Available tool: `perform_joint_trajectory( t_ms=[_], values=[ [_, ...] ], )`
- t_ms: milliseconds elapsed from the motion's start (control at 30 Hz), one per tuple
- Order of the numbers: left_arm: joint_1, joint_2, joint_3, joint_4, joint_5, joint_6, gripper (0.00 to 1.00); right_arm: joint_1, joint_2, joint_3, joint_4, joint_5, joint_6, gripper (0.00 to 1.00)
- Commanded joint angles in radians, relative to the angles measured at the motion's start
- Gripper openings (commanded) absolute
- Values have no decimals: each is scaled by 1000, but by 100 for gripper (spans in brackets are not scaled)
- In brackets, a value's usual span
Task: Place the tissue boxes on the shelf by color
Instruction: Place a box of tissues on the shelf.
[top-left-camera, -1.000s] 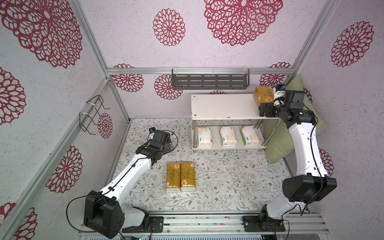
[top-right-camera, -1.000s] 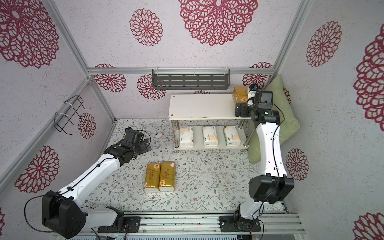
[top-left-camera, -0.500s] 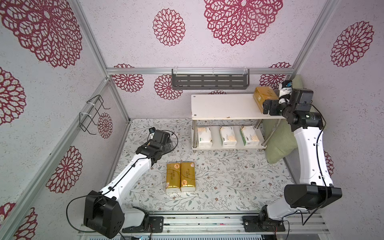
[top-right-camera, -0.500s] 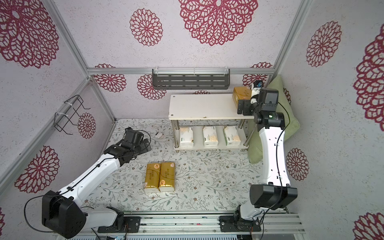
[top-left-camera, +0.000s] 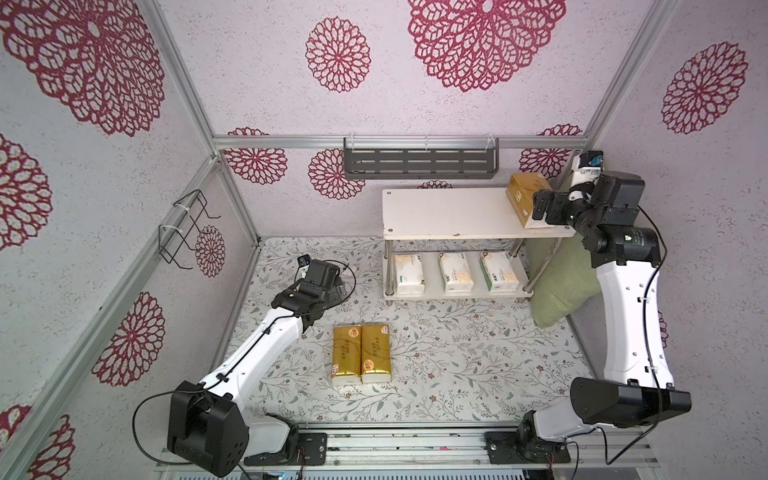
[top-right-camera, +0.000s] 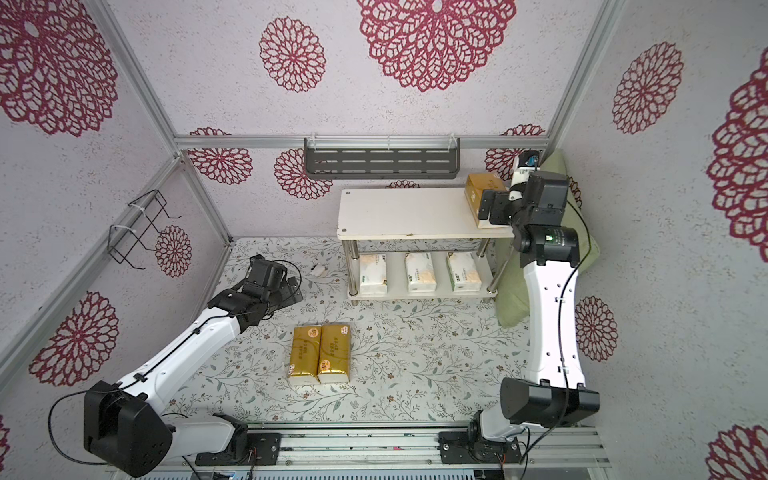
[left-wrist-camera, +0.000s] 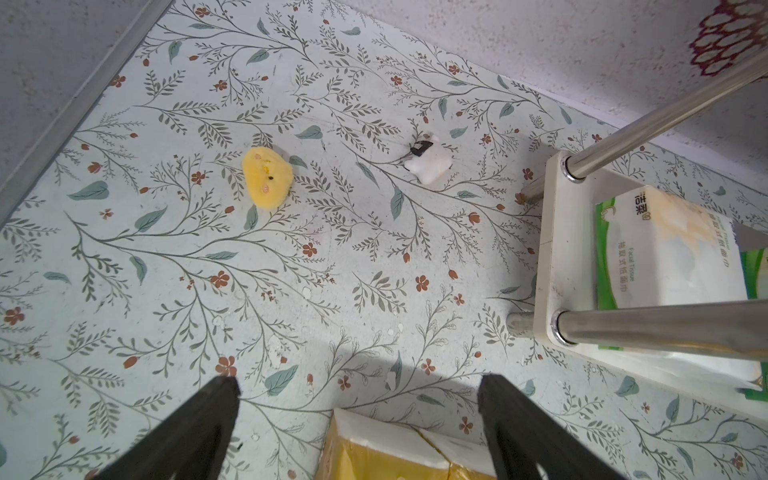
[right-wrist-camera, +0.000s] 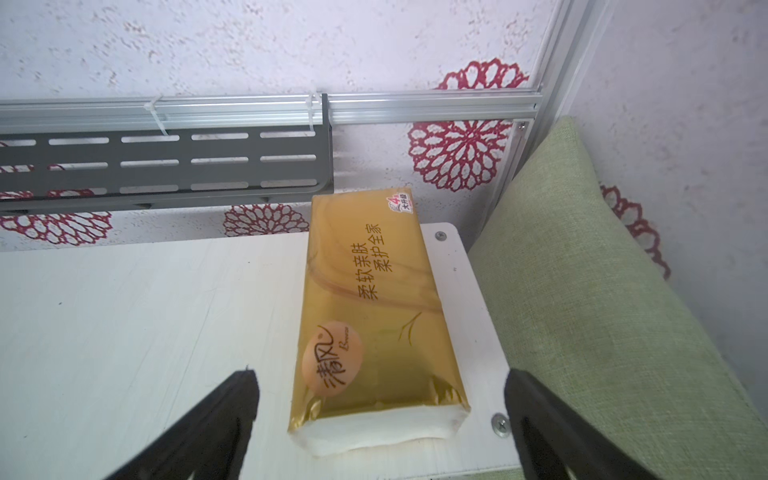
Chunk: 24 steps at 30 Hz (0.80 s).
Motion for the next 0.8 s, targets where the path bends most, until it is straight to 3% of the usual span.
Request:
perform_joint_trajectory(
  t_ms=[0, 300, 567, 767],
  values=[
    [7, -15, -16, 25, 7, -5, 97, -2, -53, 38, 27, -25, 50, 99],
    [-19, 4, -18, 30, 38, -11, 97, 31, -151, -9, 12, -130, 108, 99],
    [-141, 58, 5, -4, 28, -31, 97, 111, -286, -237, 39, -181, 109, 99],
    [-231, 74, -32, -6, 27, -97, 97, 204, -369, -421, 39, -147, 117, 99]
  ],
)
